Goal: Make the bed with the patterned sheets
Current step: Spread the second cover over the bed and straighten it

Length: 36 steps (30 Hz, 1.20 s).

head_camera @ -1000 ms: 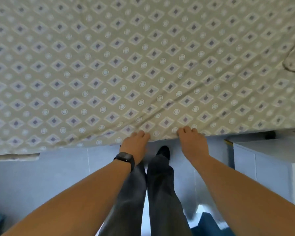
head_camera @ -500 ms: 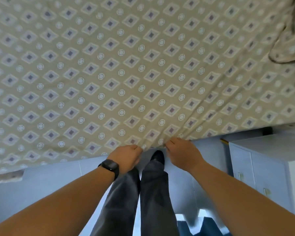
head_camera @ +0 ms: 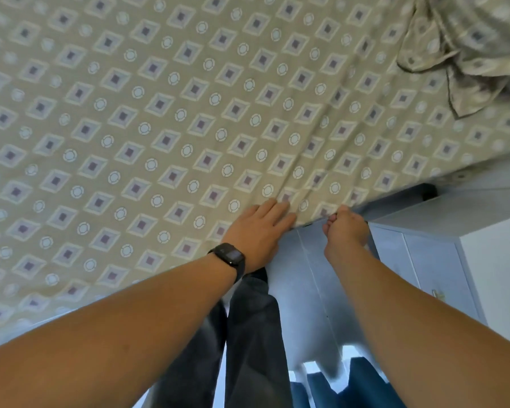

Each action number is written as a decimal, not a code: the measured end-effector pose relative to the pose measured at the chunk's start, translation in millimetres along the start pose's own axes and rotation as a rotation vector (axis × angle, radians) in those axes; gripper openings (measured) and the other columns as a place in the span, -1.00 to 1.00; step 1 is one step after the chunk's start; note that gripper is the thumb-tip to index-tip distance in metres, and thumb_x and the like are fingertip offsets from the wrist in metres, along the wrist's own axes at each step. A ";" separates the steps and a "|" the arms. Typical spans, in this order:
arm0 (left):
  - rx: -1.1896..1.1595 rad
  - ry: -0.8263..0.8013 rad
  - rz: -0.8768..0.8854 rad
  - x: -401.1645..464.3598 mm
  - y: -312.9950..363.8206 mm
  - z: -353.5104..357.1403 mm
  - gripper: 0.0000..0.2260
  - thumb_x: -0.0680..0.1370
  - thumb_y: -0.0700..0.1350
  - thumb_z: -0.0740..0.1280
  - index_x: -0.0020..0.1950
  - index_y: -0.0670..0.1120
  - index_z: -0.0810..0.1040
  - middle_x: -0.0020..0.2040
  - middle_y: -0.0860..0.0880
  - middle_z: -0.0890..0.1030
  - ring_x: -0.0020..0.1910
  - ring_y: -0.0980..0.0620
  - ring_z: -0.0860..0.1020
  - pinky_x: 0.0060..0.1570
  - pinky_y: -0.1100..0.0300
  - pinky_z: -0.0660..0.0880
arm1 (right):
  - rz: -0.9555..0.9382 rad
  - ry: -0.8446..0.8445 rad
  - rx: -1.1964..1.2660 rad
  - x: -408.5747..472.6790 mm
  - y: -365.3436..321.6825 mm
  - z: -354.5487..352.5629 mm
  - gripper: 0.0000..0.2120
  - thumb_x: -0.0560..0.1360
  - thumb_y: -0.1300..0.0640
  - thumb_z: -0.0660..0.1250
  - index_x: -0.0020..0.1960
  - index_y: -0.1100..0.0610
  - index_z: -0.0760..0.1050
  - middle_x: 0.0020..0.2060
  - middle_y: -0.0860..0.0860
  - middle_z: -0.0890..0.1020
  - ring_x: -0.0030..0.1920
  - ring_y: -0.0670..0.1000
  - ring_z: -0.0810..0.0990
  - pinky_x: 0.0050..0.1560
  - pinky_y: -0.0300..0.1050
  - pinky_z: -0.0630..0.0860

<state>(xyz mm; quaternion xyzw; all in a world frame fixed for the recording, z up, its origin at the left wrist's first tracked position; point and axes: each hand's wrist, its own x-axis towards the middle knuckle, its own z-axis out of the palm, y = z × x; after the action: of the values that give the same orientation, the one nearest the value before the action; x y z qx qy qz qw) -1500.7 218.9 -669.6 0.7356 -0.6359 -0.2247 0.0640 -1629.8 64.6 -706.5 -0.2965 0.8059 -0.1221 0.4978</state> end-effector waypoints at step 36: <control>0.046 -0.617 -0.167 -4.0 48.0 -73.5 -0.32 0.63 -0.10 0.25 0.66 0.09 -0.03 0.65 -0.08 0.05 0.64 -0.14 -0.11 0.59 -0.10 -0.04 | -0.434 -0.297 -1.032 -33.5 -63.1 -79.5 -0.57 0.68 0.05 0.08 0.49 0.20 0.29 0.38 0.20 0.45 0.33 0.25 0.47 0.24 0.08 0.42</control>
<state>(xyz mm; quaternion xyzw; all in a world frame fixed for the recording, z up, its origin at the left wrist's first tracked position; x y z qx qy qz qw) -1514.3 199.8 -585.0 0.6836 -0.5677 -0.4271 -0.1670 -1665.8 26.8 -613.3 -0.6733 0.6032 0.2302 0.3602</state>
